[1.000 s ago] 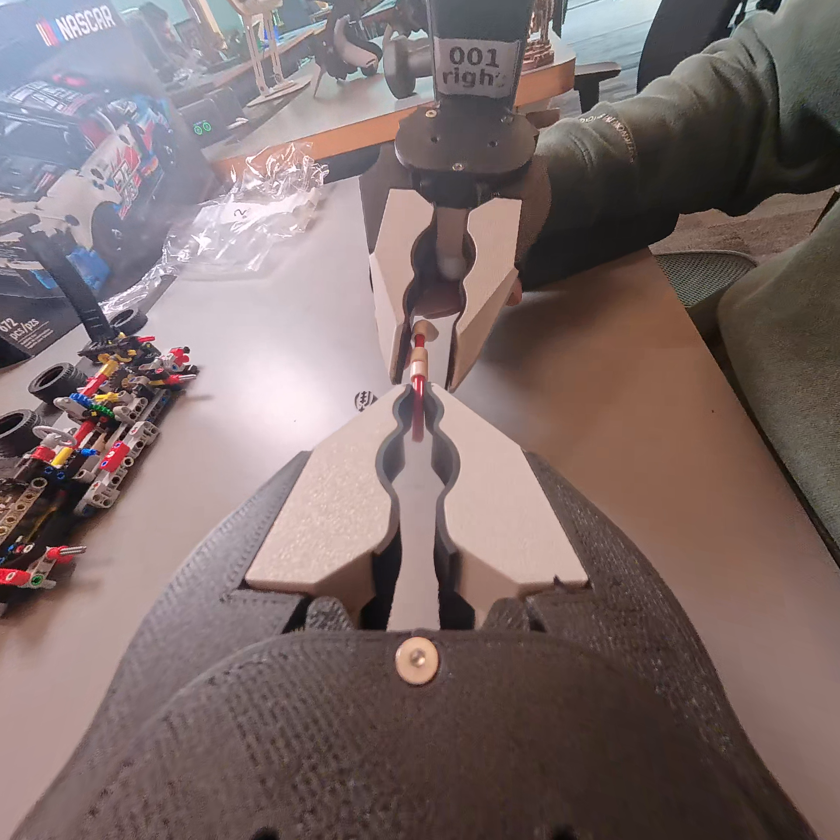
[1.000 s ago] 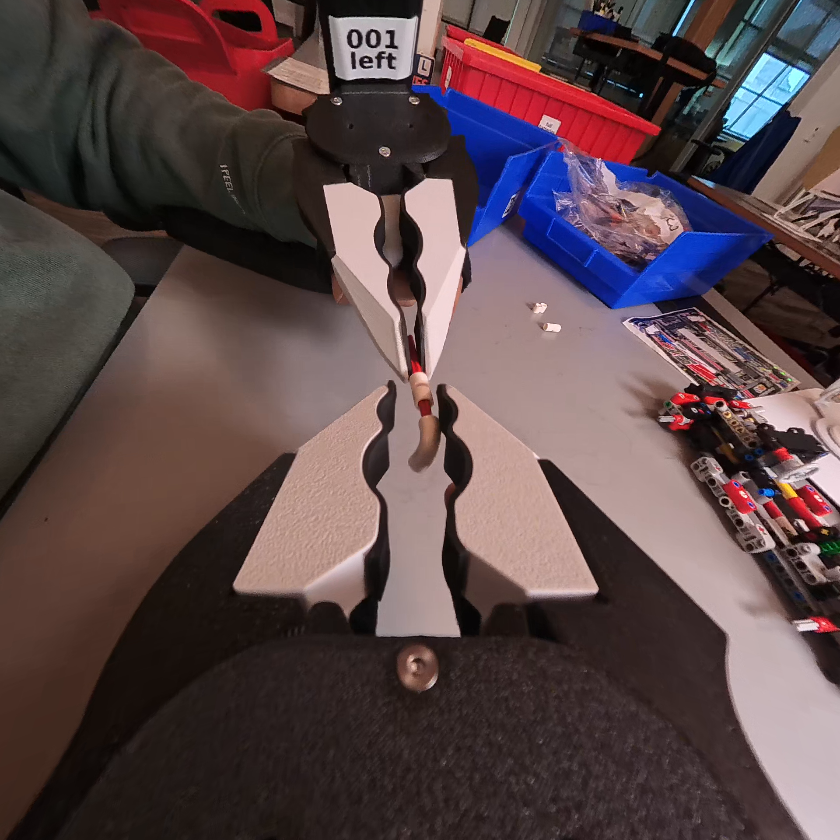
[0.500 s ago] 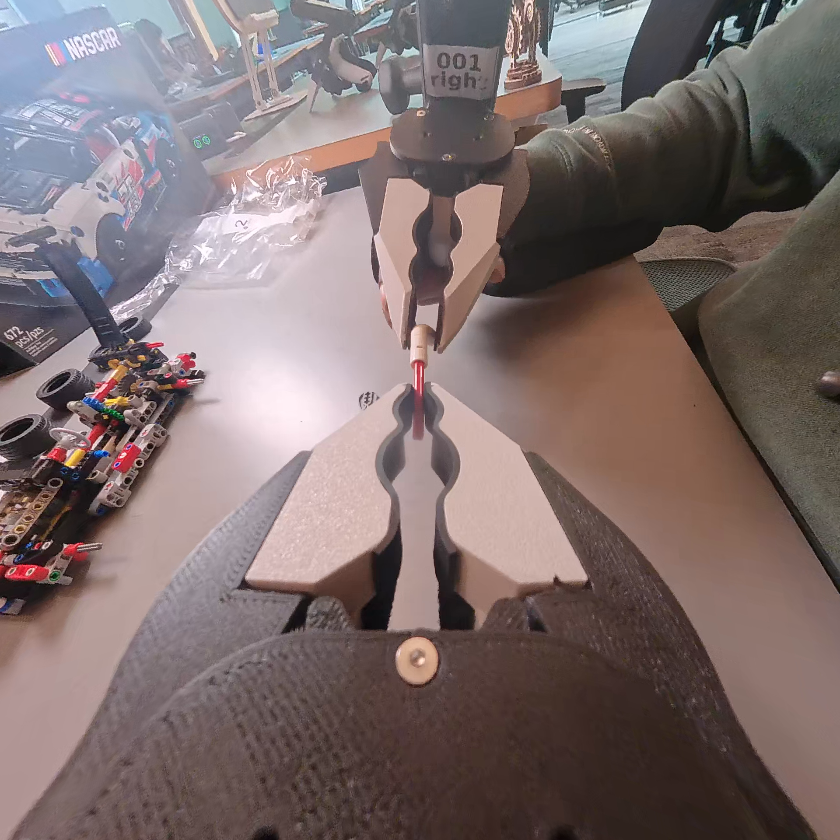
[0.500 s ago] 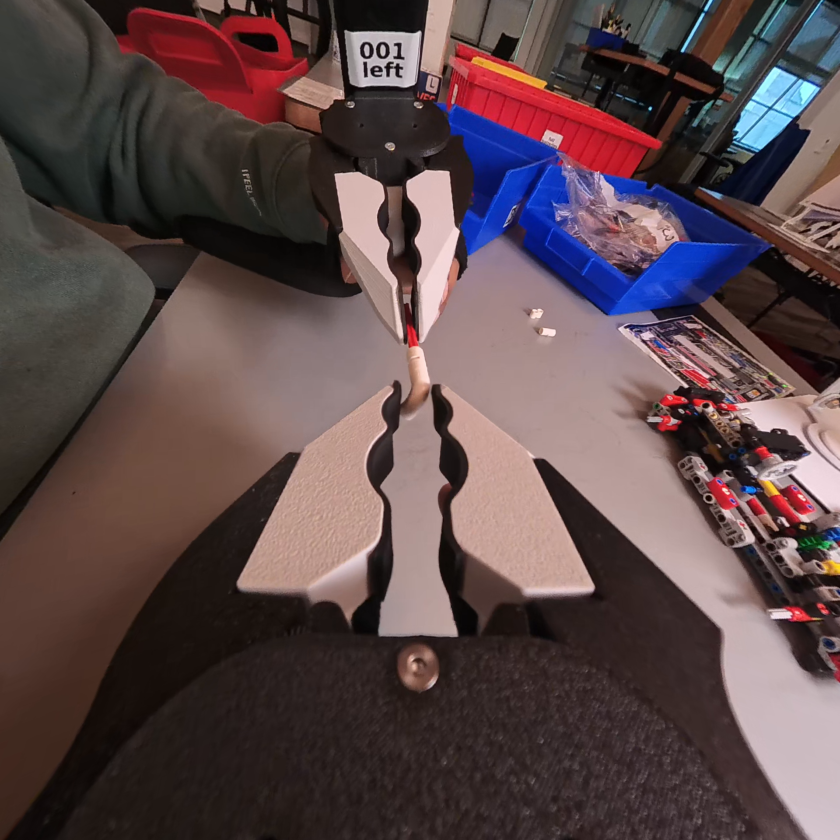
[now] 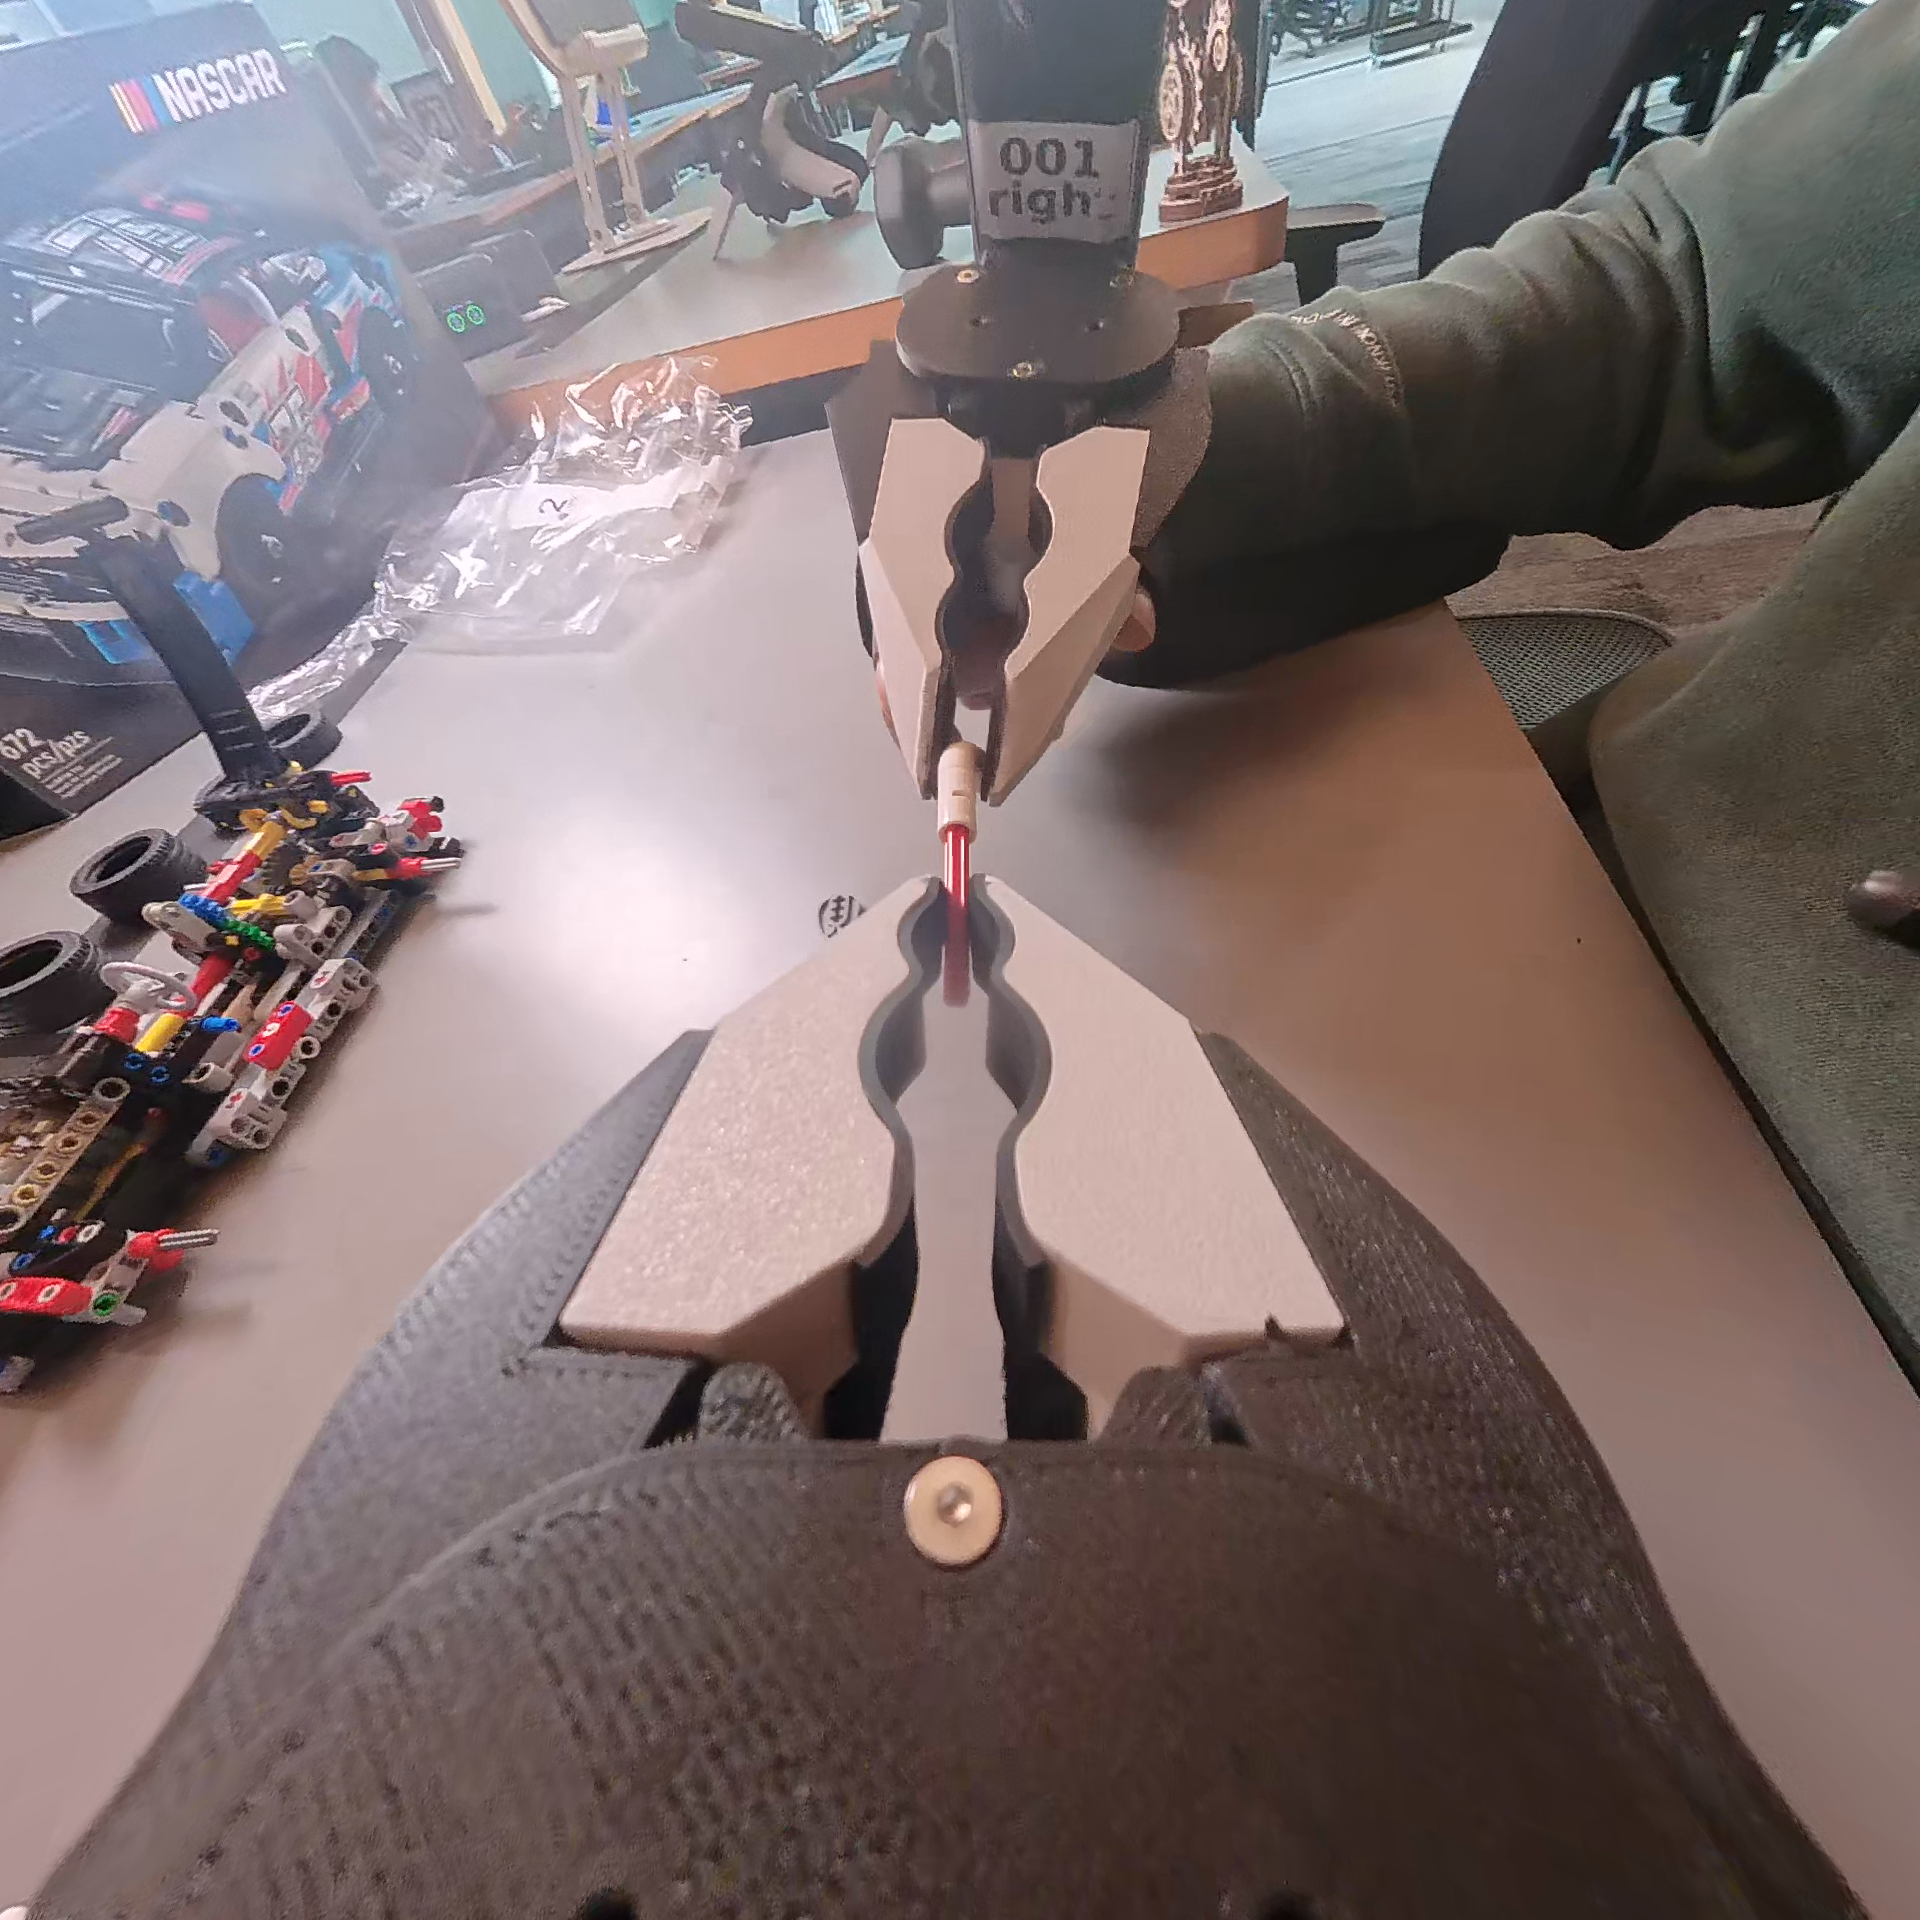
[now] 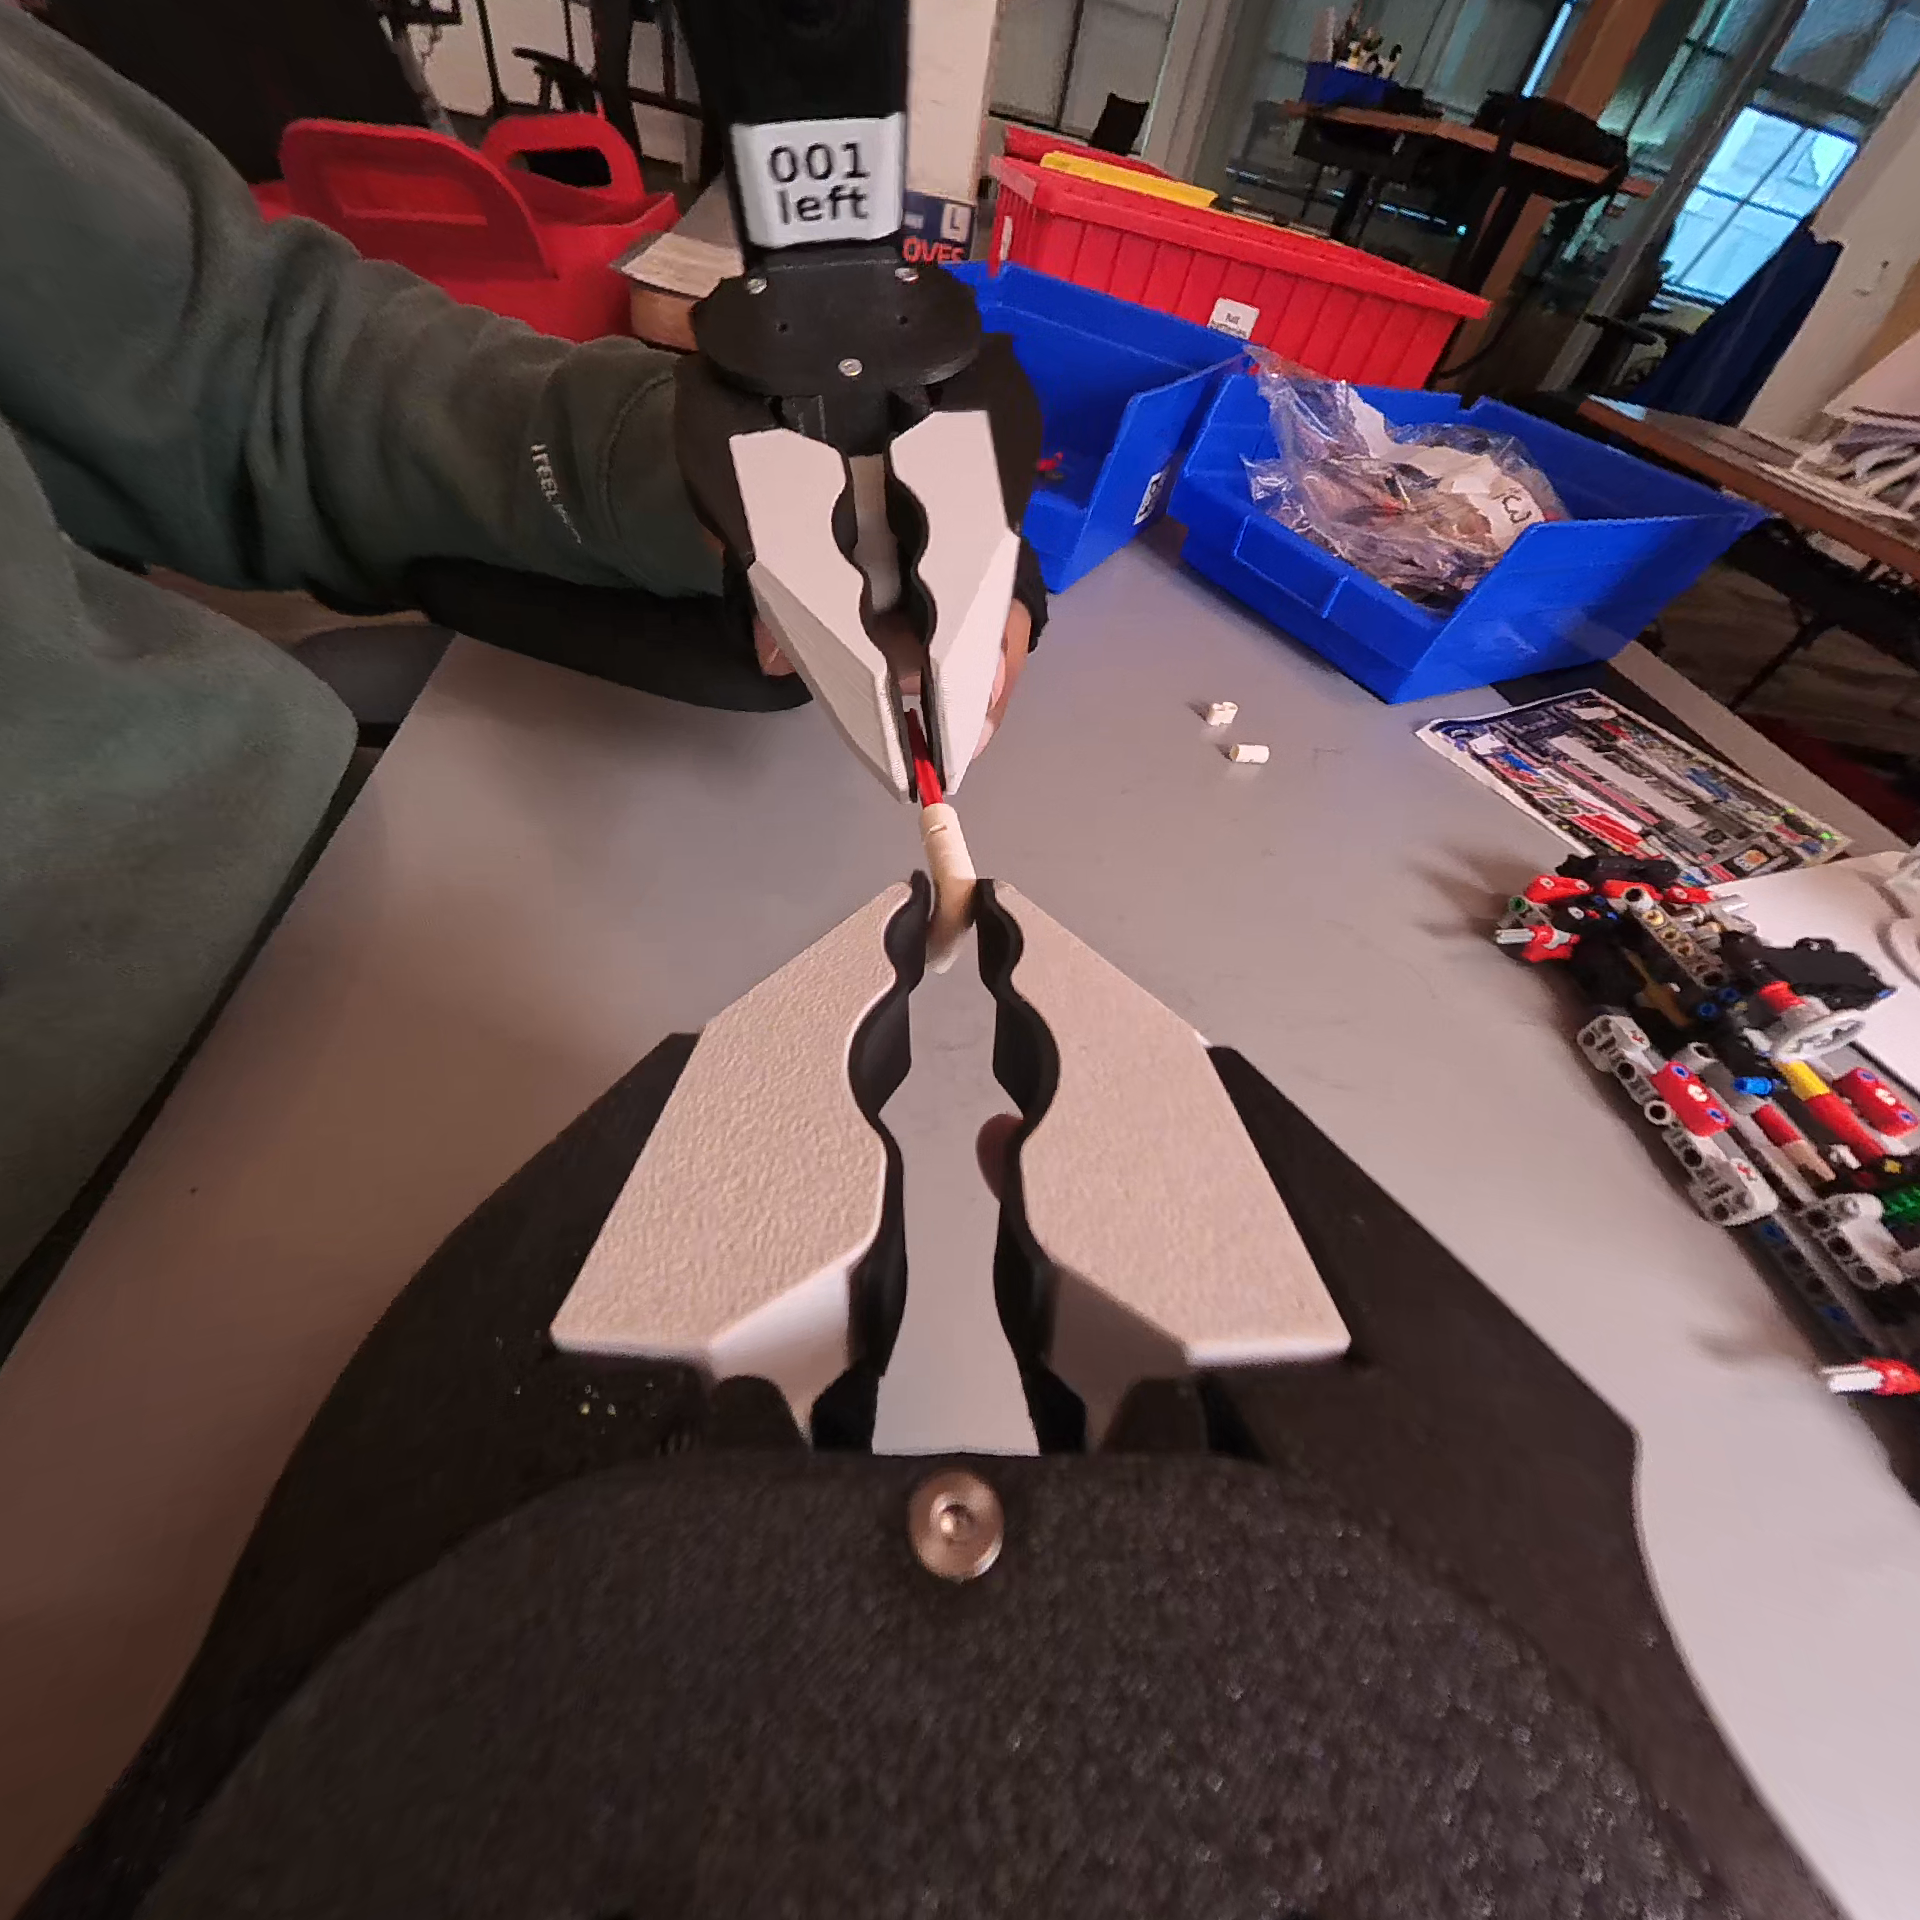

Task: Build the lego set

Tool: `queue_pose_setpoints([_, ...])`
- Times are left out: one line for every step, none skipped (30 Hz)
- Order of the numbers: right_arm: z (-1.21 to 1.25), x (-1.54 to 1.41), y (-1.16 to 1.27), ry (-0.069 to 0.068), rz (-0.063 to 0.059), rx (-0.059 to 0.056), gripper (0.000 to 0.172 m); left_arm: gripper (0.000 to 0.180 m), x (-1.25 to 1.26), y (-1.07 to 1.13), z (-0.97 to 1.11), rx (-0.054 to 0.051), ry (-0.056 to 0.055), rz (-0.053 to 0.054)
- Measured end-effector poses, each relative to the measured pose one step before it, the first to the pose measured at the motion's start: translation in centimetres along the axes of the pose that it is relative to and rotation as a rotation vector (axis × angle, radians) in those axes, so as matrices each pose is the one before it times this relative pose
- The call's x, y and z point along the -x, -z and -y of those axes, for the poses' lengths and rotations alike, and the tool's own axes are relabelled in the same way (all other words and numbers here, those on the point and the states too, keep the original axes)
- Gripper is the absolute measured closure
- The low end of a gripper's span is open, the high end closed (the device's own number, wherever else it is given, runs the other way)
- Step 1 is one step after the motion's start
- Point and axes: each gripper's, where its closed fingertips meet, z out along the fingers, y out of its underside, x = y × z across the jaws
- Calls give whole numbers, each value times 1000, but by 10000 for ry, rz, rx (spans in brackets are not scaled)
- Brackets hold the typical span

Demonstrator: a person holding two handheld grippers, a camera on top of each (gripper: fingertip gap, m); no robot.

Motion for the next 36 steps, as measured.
queue_pose_setpoints([99,-145,13,-297,4,-93,166,179,110,5,81,-55,-118,172])
queue_pose_setpoints([143,-119,35,-301,33,-142,166,178,128,-15,100,-44,-173,217])
queue_pose_setpoints([172,-96,41,-310,50,-155,166,172,62,-43,95,-3,-184,184])
queue_pose_setpoints([114,-122,14,-304,26,-109,166,165,0,-61,94,34,-164,119])
queue_pose_setpoints([58,-171,-3,-272,-11,-61,166,161,7,-75,162,-2,-144,120])
queue_pose_setpoints([42,-75,-22,-241,36,-44,166,158,-7,-49,243,-59,-155,114])
queue_pose_setpoints([88,30,-30,-224,79,-72,166,156,14,-48,246,-53,-202,134])
queue_pose_setpoints([165,59,-44,-204,75,-118,166,156,95,-56,181,-4,-270,203])
queue_pose_setpoints([142,94,-56,-174,75,-106,166,157,126,-78,79,56,-301,219])
queue_pose_setpoints([87,115,-76,-130,82,-53,166,158,47,-102,20,81,-271,153])
queue_pose_setpoints([3,137,-97,-87,81,-5,166,159,-59,-101,32,40,-195,66])
queue_pose_setpoints([-52,95,-95,-35,45,27,166,160,-17,-54,127,-33,-117,59])
queue_pose_setpoints([-107,68,-84,-1,22,51,166,161,26,-9,151,-58,-84,64])
queue_pose_setpoints([-94,42,-74,0,14,41,166,164,76,10,77,-9,-55,54])
queue_pose_setpoints([-40,78,-50,-22,38,5,166,167,57,23,3,16,-29,33])
queue_pose_setpoints([4,9,-32,-27,0,-15,166,171,-68,27,18,-15,8,-50])
queue_pose_setpoints([26,38,-11,-5,18,-12,166,175,-128,25,30,-30,68,-88])
queue_pose_setpoints([10,-6,6,23,-19,-3,166,175,-4,10,3,-4,129,-30])
queue_pose_setpoints([35,0,13,83,-28,-20,166,175,19,3,7,-1,212,-47])
queue_pose_setpoints([95,55,27,131,-16,-55,166,175,6,12,87,-65,361,-106])
queue_pose_setpoints([170,62,48,153,-30,-99,166,175,14,36,158,-137,502,-158])
queue_pose_setpoints([156,56,21,229,-66,-69,166,176,25,51,156,-151,608,-204])
queue_pose_setpoints([119,53,1,328,-99,-48,166,176,15,64,136,-138,648,-245])
queue_pose_setpoints([200,35,9,401,-134,-104,166,176,12,67,155,-154,623,-244])
queue_pose_setpoints([190,37,7,414,-140,-86,166,176,8,79,170,-159,576,-223])
queue_pose_setpoints([136,58,14,399,-117,-46,166,176,-19,48,118,-122,539,-221])
queue_pose_setpoints([120,16,12,390,-132,-36,166,176,-32,46,95,-97,507,-212])
queue_pose_setpoints([118,17,6,317,-120,-37,166,176,-17,35,96,-96,452,-185])
queue_pose_setpoints([95,63,11,240,-53,-37,166,176,-52,34,83,-93,391,-186])
queue_pose_setpoints([147,37,19,177,-51,-61,166,176,-67,42,96,-102,335,-178])
queue_pose_setpoints([109,7,2,92,-46,-40,166,176,-47,26,113,-111,279,-142])
queue_pose_setpoints([82,33,5,54,-9,-29,166,176,-50,25,77,-87,221,-115])
queue_pose_setpoints([40,-8,6,47,-20,-12,166,176,-20,18,45,-51,161,-80])
queue_pose_setpoints([8,-5,15,28,-18,-7,166,176,-3,0,19,-38,72,-34])
queue_pose_setpoints([65,7,10,-11,10,-36,166,176,-32,-7,47,-36,-5,-17])
queue_pose_setpoints([94,29,14,-34,28,-53,166,176,-53,14,69,-43,-23,-23])
